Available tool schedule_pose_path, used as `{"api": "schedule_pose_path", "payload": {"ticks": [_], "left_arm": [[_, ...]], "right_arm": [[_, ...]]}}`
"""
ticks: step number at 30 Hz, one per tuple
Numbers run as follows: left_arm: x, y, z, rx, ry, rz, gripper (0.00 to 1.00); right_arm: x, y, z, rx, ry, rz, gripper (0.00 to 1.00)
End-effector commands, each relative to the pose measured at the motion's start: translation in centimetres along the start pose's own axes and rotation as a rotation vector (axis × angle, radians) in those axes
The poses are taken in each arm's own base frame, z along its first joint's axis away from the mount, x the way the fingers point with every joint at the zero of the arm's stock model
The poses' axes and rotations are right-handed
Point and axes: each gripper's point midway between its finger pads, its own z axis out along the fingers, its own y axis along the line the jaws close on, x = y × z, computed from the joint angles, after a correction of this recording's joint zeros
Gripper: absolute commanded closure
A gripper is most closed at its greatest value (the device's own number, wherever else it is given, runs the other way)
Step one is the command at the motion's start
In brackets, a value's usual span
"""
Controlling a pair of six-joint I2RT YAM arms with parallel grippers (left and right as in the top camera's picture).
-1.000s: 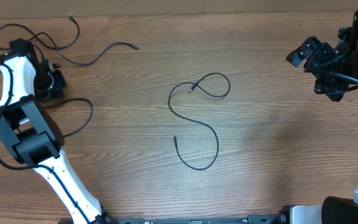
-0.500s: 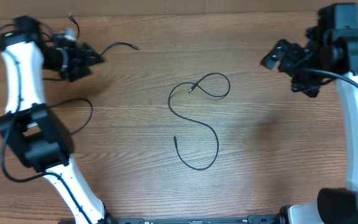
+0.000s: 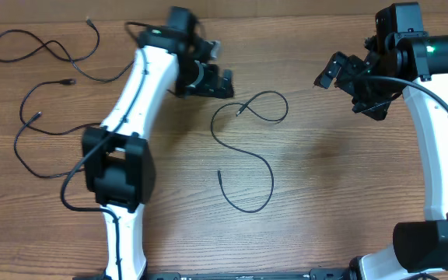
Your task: Untangle cables
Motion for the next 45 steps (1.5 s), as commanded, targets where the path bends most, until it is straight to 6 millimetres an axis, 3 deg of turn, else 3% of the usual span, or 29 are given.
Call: {"api": "schedule_pose_path", "payload": {"ticks": [1,7,11,14,16,19,21,23,25,31,36,38,44,45], "left_arm": [[0.0,1.5,1.8,-0.178,0.008,0.002,0.00],[0.9,1.8,4.9,-0.188,0.069,0.008,0.00],[2.0,1.9,6.5,-0.159,0.128,0.020,0.19],[2.7,0.8,6.8,-0.084,0.160,0.085,0.21],[2.7,0.8,6.8,-0.084,0.161,0.085,0.31],[2.7,0.8,6.8,-0.084,0.160,0.084,0.62],[2.7,0.8,6.8,-0.084,0.159,0.084,0.71],[2.7,0.8,6.8,-0.084,0.159,0.083,0.87],[2.7,0.8,6.8,-0.084,0.160,0.069,0.96],[3.8,-1.3,6.3,0.027,0.206,0.040,0.96],[3.0,-5.7,2.3,0.257,0.196,0.015,0.96],[1.5,-9.1,-3.2,0.453,0.132,-0.005,0.96],[0.1,-10.0,-9.6,0.503,0.019,-0.026,0.96],[0.1,-9.9,-11.4,0.501,-0.004,-0.077,0.96]], "right_arm": [[-0.3,-0.8,0.0,0.042,-0.023,-0.007,0.00],[-1.4,-2.7,-0.3,0.140,-0.080,0.001,0.00],[-2.8,-5.1,-0.9,0.194,-0.119,0.053,0.00],[-4.1,-7.8,-1.7,0.220,-0.142,0.131,0.00],[-4.4,-8.8,-2.0,0.219,-0.145,0.166,0.00],[-4.8,-9.7,-2.3,0.223,-0.153,0.193,0.00],[-4.9,-10.0,-2.4,0.225,-0.155,0.200,0.00],[-4.9,-10.0,-2.4,0.225,-0.155,0.200,0.00],[-4.8,-10.0,-2.4,0.225,-0.155,0.200,0.00],[-4.8,-10.0,-2.4,0.225,-0.155,0.200,0.00],[-4.8,-10.0,-2.4,0.225,-0.155,0.200,0.00],[-4.8,-10.0,-2.4,0.225,-0.155,0.200,0.00],[-4.8,-10.0,-2.4,0.225,-0.155,0.200,0.00],[-4.8,-10.0,-2.4,0.225,-0.154,0.200,0.00]]}}
